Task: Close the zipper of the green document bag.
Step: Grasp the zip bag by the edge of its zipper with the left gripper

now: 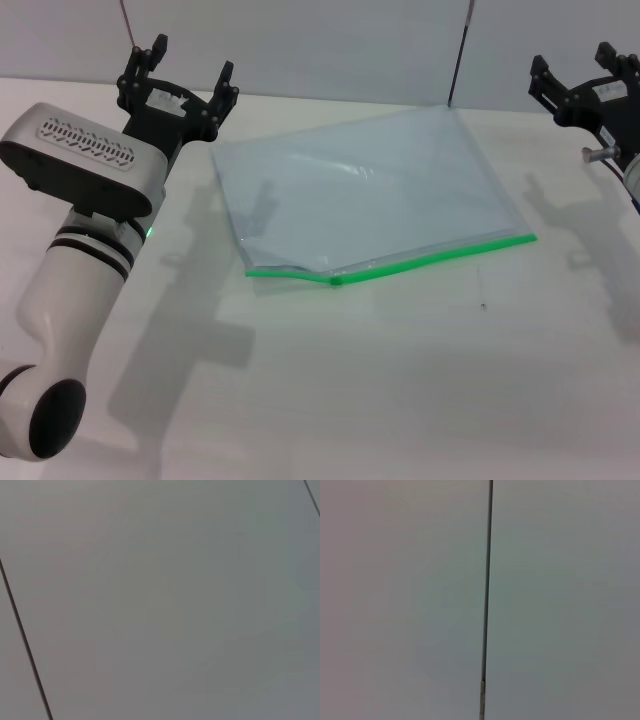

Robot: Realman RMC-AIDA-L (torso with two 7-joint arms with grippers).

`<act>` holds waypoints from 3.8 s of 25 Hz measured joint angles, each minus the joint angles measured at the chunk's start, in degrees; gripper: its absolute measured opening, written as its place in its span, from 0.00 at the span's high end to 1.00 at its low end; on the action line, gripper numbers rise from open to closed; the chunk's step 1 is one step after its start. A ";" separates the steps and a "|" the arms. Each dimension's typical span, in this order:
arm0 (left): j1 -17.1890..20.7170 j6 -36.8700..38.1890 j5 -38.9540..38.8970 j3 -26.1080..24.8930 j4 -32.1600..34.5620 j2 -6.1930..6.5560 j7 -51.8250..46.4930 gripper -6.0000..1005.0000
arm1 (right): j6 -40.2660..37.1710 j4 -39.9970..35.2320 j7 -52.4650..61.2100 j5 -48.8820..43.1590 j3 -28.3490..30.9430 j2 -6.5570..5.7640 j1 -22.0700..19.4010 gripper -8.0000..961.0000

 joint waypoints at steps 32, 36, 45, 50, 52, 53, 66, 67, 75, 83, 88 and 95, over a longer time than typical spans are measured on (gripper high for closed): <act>1.53 0.01 0.02 0.23 -4.04 0.00 13.84 0.21 | -0.07 0.00 0.00 0.00 -0.18 -0.09 -0.60 0.10; 3.73 0.00 -0.70 0.10 -8.80 -0.11 26.82 0.21 | -0.14 0.00 0.00 0.00 -0.38 -0.13 -0.66 0.10; 11.44 3.53 -4.05 0.09 -21.32 -0.17 53.96 0.21 | -0.04 -0.15 0.00 0.00 -0.08 -0.18 -0.80 0.10; 13.50 7.41 -7.86 0.24 -24.65 -0.03 60.02 0.23 | 0.00 -0.76 0.00 0.00 -0.03 -0.15 -0.80 0.10; 14.20 8.87 -9.43 0.86 -25.81 -0.09 63.90 0.25 | 0.01 -0.95 0.00 0.01 0.01 -0.11 -0.80 0.10; 14.35 9.14 -10.14 1.25 -26.18 -0.12 65.37 0.28 | 0.00 -0.95 0.00 0.02 0.01 -0.11 -0.79 0.10; 11.52 4.27 -26.02 7.72 -30.04 0.52 75.69 0.38 | 0.00 -1.65 0.49 0.18 0.66 -0.11 -1.25 0.10; 11.51 4.16 -26.58 7.60 -30.74 0.60 76.54 0.38 | 0.00 -1.66 0.50 0.18 0.70 -0.12 -1.32 0.10; 11.41 4.08 -30.81 7.44 -32.25 0.84 83.79 0.37 | 0.00 -1.85 0.53 0.18 0.80 -0.17 -1.44 0.10; 11.41 2.48 -32.67 7.24 -33.36 0.91 89.07 0.37 | 0.00 -2.93 0.61 0.17 1.68 -0.18 -1.50 0.10; 11.10 -2.39 -35.40 7.54 -33.56 0.95 92.71 0.37 | 0.00 -3.18 0.62 0.17 2.03 -0.18 -1.56 0.10; 11.29 -3.79 -37.97 7.68 -34.14 1.05 97.71 0.37 | 1.82 -3.58 0.62 0.17 2.12 -0.30 -1.57 0.10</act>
